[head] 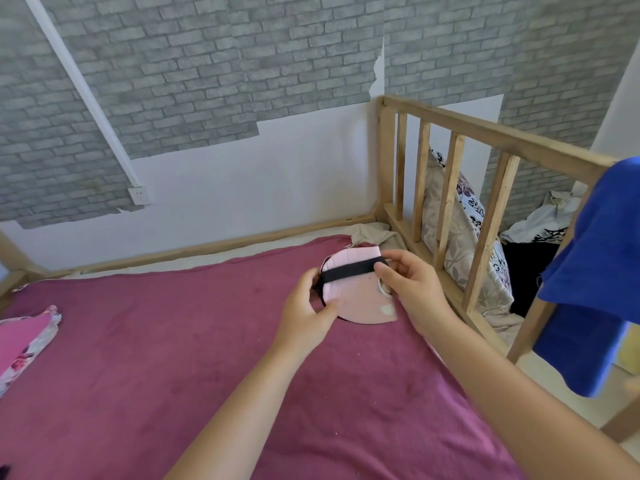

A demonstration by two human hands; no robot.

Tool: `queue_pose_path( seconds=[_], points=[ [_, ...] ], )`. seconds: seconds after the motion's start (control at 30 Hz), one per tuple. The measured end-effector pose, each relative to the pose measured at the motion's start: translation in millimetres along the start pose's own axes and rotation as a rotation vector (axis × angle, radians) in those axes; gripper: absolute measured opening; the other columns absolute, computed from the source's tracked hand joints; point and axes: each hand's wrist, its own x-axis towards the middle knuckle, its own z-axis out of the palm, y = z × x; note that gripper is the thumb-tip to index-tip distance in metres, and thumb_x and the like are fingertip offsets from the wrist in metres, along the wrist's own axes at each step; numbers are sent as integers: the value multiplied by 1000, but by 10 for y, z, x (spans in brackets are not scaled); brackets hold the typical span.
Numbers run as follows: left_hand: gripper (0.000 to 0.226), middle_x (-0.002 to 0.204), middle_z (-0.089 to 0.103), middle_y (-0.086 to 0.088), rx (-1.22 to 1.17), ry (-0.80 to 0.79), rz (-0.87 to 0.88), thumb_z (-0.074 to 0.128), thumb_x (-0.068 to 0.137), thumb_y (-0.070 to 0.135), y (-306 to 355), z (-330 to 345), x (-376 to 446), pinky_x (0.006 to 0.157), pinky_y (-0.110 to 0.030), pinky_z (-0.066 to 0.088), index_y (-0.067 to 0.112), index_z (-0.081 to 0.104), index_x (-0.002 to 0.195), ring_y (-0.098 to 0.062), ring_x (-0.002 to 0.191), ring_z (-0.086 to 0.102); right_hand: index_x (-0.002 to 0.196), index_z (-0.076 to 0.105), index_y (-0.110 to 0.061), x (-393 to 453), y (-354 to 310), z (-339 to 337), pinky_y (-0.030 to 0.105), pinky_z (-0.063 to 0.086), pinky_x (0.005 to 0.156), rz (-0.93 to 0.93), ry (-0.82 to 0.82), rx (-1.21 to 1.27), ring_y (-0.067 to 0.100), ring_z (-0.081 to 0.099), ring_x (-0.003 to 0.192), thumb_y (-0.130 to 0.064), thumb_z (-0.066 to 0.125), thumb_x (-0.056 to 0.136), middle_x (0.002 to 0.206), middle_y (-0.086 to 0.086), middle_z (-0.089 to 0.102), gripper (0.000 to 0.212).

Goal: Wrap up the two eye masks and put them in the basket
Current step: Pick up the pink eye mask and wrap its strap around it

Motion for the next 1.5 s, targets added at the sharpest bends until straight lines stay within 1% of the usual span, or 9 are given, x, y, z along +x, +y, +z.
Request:
queue_pose_path(
  seconds=[0.2,0.33,0.5,0.73,0.87,1.03,1.2,1.37,1.5],
  points=[
    [8,75,59,14,183,-60,-50,56,84,13,148,-163,93,57,-2,43,15,64,85,1,71,53,70,56,-29,-140,75,-34,7,39,45,-66,-129,-242,-5,47,40,-2,61,82,57,-5,51,30],
    [12,66,58,13,257,-89,-12,57,83,9,166,-232,106,52,-1,41,14,65,75,4,59,54,66,54,-25,-116,27,1,18,44,54,-74,-237,-307,1,49,47,-4,63,81,55,-4,52,27],
    [29,61,53,8,84,160,-52,53,85,6,132,-298,28,47,-1,37,23,58,62,4,53,50,55,51,-23,-111,57,-22,21,34,51,-28,-387,-438,1,41,43,-11,64,81,39,-11,50,31],
    [30,60,50,10,36,123,-136,52,86,4,3,-460,-313,47,-3,36,23,58,64,10,47,47,67,52,-30,-252,93,238,0,42,58,-69,-404,-437,-6,56,62,-9,66,79,70,-11,58,28],
    [29,60,50,8,-13,170,-238,52,86,4,-73,-647,-642,44,-5,36,23,60,65,6,46,46,72,61,-29,-336,137,479,8,44,58,71,-651,-335,4,56,65,-4,63,79,73,-6,63,27],
    [17,88,60,10,-50,421,-347,58,84,10,-269,-996,-1196,60,0,45,24,57,93,9,74,57,67,62,-21,-543,319,993,24,38,59,182,-789,-216,14,51,67,-1,63,79,68,-1,59,24],
    [27,88,64,-1,30,619,-487,63,78,7,-397,-1439,-2011,78,-37,52,32,55,82,-14,77,59,78,60,-25,-1056,530,1786,22,46,65,227,-943,-185,8,58,67,-2,60,81,79,-2,64,23],
    [18,70,58,10,247,689,-527,62,74,15,-340,-2304,-2918,61,-13,41,32,56,72,3,60,50,107,52,-26,-1757,459,2771,5,43,61,7,-1205,-380,4,52,77,-5,66,76,86,-13,54,40],
    [23,86,65,-2,263,704,-602,66,71,11,-205,-3148,-3741,80,-36,52,19,63,92,-14,80,61,78,61,-22,-2422,259,3650,5,39,53,-149,-1477,-440,-6,49,54,-5,68,75,68,-14,53,19]
  ],
)
